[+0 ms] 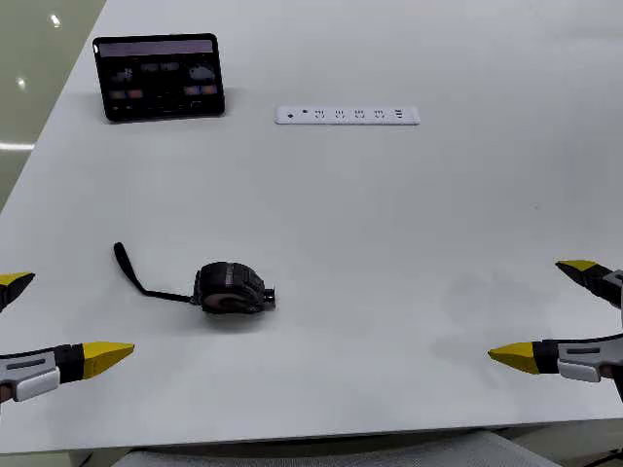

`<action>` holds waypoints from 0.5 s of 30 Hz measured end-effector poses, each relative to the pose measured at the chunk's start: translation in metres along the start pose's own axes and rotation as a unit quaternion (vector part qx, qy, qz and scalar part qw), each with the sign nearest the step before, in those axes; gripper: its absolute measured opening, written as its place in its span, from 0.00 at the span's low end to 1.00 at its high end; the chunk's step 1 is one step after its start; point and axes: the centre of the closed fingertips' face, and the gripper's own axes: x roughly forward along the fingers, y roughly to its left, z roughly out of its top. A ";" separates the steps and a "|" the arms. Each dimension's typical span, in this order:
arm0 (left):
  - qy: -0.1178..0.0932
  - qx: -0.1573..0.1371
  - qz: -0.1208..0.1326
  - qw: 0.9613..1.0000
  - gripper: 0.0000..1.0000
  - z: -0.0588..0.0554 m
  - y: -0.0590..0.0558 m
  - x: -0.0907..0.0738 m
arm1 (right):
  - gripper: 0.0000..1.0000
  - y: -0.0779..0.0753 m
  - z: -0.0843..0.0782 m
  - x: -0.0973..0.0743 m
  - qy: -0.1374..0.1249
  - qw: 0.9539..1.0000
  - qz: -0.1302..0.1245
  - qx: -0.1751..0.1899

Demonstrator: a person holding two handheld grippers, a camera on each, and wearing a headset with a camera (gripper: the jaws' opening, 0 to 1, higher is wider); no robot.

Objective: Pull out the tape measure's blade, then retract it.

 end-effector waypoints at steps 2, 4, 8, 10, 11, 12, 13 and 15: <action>0.000 0.000 0.001 1.000 1.00 0.000 0.000 0.000 | 1.00 0.001 0.000 0.000 -0.001 1.000 0.001 0.002; 0.000 -0.001 0.000 1.000 1.00 -0.001 -0.001 0.000 | 1.00 0.000 0.000 -0.001 -0.001 1.000 0.000 0.000; 0.001 -0.001 0.000 1.000 1.00 -0.002 -0.002 -0.001 | 1.00 0.000 -0.001 -0.001 -0.001 1.000 0.002 0.001; 0.003 -0.001 0.001 1.000 1.00 -0.003 -0.002 -0.001 | 1.00 -0.001 -0.002 -0.001 -0.001 1.000 0.003 0.003; 0.003 -0.001 0.001 1.000 1.00 -0.003 -0.002 -0.002 | 1.00 0.000 -0.003 -0.001 0.001 1.000 0.006 0.004; 0.003 -0.002 0.001 1.000 1.00 -0.003 -0.003 -0.002 | 1.00 -0.001 -0.003 -0.001 0.001 1.000 0.005 0.003; 0.004 -0.001 0.001 1.000 1.00 -0.004 -0.002 -0.002 | 1.00 -0.001 -0.004 -0.001 0.001 1.000 0.005 0.002; 0.003 -0.001 0.001 1.000 1.00 -0.004 -0.002 -0.002 | 1.00 -0.001 -0.003 -0.001 0.001 1.000 0.005 0.004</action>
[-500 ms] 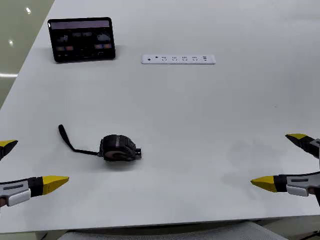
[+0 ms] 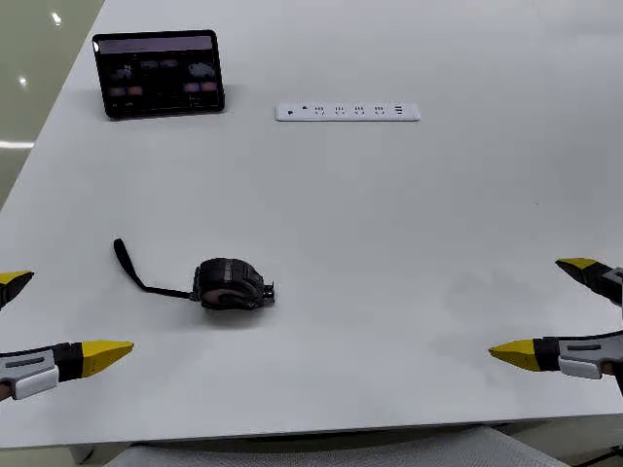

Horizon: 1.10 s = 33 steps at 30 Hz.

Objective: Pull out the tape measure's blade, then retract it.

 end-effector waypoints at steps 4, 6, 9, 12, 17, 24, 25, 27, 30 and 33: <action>0.000 0.001 -0.001 1.000 1.00 0.000 0.000 0.000 | 1.00 -0.001 0.001 0.000 -0.003 1.000 -0.002 -0.004; 0.002 0.000 -0.003 1.000 1.00 0.000 -0.001 0.001 | 1.00 -0.003 0.002 0.000 -0.004 1.000 -0.005 -0.005; -0.002 0.006 -0.007 1.000 1.00 0.002 -0.002 0.003 | 1.00 -0.004 0.003 -0.001 -0.006 1.000 -0.007 -0.004; -0.003 0.015 -0.010 1.000 1.00 0.004 -0.001 0.005 | 1.00 -0.005 0.007 0.000 -0.007 1.000 -0.007 -0.008; 0.013 0.043 -0.038 0.998 1.00 0.009 -0.005 0.013 | 1.00 -0.005 0.025 0.006 -0.018 1.000 0.000 -0.013; 0.041 0.102 -0.107 0.988 0.99 0.030 -0.020 0.037 | 1.00 0.009 0.054 0.032 -0.035 0.996 0.046 -0.061; 0.041 0.113 -0.116 0.986 0.98 0.034 -0.022 0.041 | 1.00 0.011 0.056 0.037 -0.031 0.995 0.053 -0.076; 0.058 0.146 -0.133 0.979 0.99 0.037 -0.026 0.054 | 1.00 0.020 0.061 0.049 -0.021 0.992 0.074 -0.095; 0.080 0.188 -0.153 0.967 1.00 0.041 -0.035 0.069 | 1.00 0.029 0.075 0.064 -0.025 0.989 0.094 -0.114; 0.101 0.220 -0.181 0.953 1.00 0.041 -0.045 0.083 | 1.00 0.040 0.089 0.077 -0.030 0.985 0.110 -0.132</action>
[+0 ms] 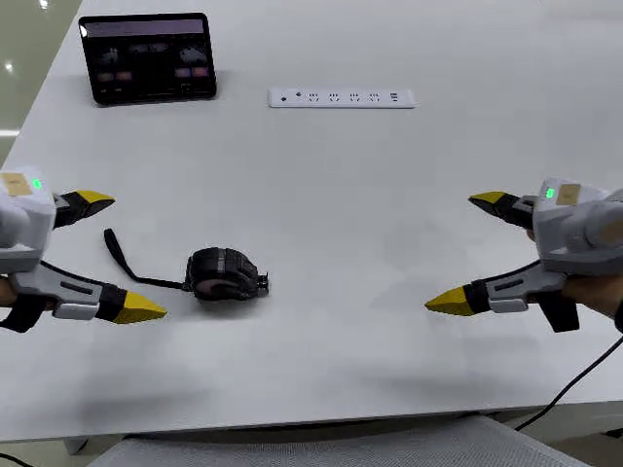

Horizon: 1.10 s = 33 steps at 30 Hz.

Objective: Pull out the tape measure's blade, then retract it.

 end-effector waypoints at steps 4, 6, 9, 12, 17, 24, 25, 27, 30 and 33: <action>0.043 0.048 -0.035 0.997 0.95 -0.002 -0.001 0.024 | 1.00 0.007 0.016 0.028 -0.002 0.999 0.028 -0.020; 0.057 0.057 -0.052 0.995 0.95 -0.004 -0.003 0.037 | 1.00 0.012 0.024 0.044 -0.004 0.998 0.044 -0.034; 0.073 0.076 -0.065 0.992 0.88 -0.005 -0.005 0.051 | 0.99 0.023 0.032 0.067 -0.004 0.997 0.066 -0.046; 0.080 0.072 -0.081 0.991 0.83 -0.007 -0.010 0.063 | 0.98 0.037 0.038 0.087 -0.001 0.994 0.090 -0.057; 0.095 0.090 -0.094 0.987 0.69 -0.011 -0.013 0.076 | 0.91 0.055 0.039 0.119 0.011 0.989 0.120 -0.079; 0.111 0.106 -0.127 0.980 0.41 -0.016 -0.030 0.090 | 0.72 0.072 0.034 0.156 0.025 0.985 0.145 -0.088; 0.119 0.128 -0.099 0.979 0.32 -0.017 -0.020 0.091 | 0.70 0.074 0.034 0.160 0.027 0.985 0.148 -0.087; 0.116 0.126 -0.117 0.978 0.32 -0.018 -0.026 0.092 | 0.62 0.078 0.034 0.165 0.031 0.984 0.154 -0.088; 0.116 0.124 -0.114 0.979 0.31 -0.018 -0.025 0.091 | 0.54 0.084 0.035 0.175 0.036 0.981 0.166 -0.091; 0.116 0.114 -0.110 0.980 0.31 -0.018 -0.024 0.091 | 0.46 0.087 0.034 0.183 0.043 0.980 0.170 -0.097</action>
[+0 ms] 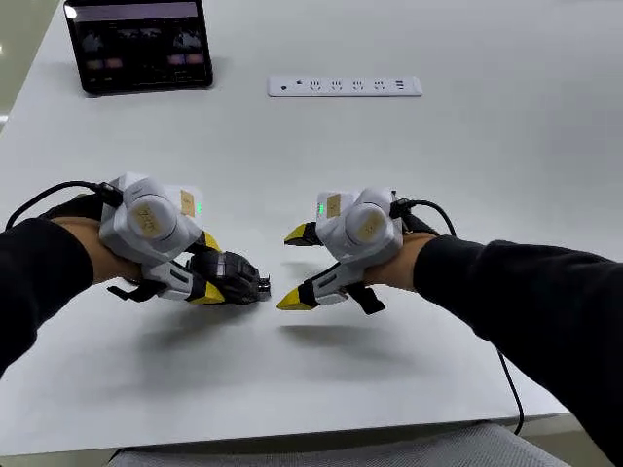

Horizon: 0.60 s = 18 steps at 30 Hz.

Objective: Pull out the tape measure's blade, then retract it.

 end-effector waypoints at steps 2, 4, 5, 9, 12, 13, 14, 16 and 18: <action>-0.001 -0.005 0.001 1.000 0.31 0.000 0.001 0.000 | 0.43 0.002 0.000 0.006 0.003 1.000 0.006 0.003; -0.002 -0.006 0.001 1.000 0.31 0.000 0.001 0.001 | 0.38 0.003 -0.002 0.011 0.007 1.000 0.009 0.002; -0.002 -0.008 0.000 1.000 0.31 0.001 0.001 0.001 | 0.35 0.005 -0.003 0.014 0.010 1.000 0.013 0.003; -0.002 -0.008 -0.003 1.000 0.31 0.001 0.000 0.001 | 0.28 0.007 -0.004 0.022 0.019 1.000 0.019 -0.004; -0.002 -0.010 -0.003 1.000 0.31 0.001 0.000 0.001 | 0.23 0.008 -0.005 0.027 0.022 0.999 0.022 -0.008; -0.002 -0.011 -0.003 1.000 0.31 0.001 0.000 0.001 | 0.21 0.008 -0.006 0.028 0.024 0.999 0.023 -0.008; -0.003 -0.011 -0.003 1.000 0.31 0.001 -0.001 0.001 | 0.18 0.008 -0.006 0.029 0.024 0.999 0.023 -0.006; -0.003 -0.012 -0.003 1.000 0.31 0.001 -0.001 0.001 | 0.14 0.008 -0.007 0.031 0.026 0.999 0.020 -0.014; -0.003 -0.012 -0.003 1.000 0.31 0.001 -0.001 0.002 | 0.12 0.009 -0.007 0.033 0.029 0.999 0.024 -0.023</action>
